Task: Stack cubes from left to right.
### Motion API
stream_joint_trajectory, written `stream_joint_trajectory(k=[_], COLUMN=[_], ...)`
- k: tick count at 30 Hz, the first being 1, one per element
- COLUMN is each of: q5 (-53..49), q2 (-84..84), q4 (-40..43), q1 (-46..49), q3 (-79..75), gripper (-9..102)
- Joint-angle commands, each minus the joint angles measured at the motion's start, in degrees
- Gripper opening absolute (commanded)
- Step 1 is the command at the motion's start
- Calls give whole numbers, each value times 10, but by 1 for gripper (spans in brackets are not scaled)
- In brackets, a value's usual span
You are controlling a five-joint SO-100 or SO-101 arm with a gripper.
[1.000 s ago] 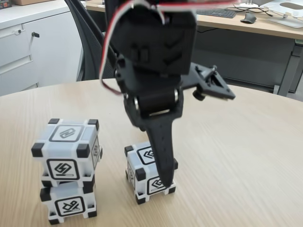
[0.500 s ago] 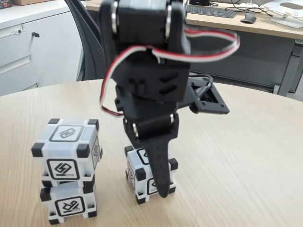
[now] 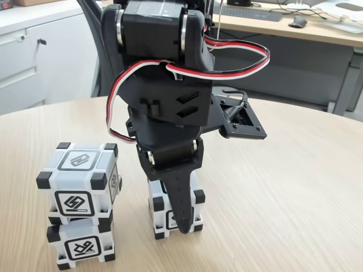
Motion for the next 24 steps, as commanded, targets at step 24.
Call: stream_joint_trajectory(k=[24], q5=[-11], q2=[3], q4=[4], q1=[6], q3=[-89], gripper=[27])
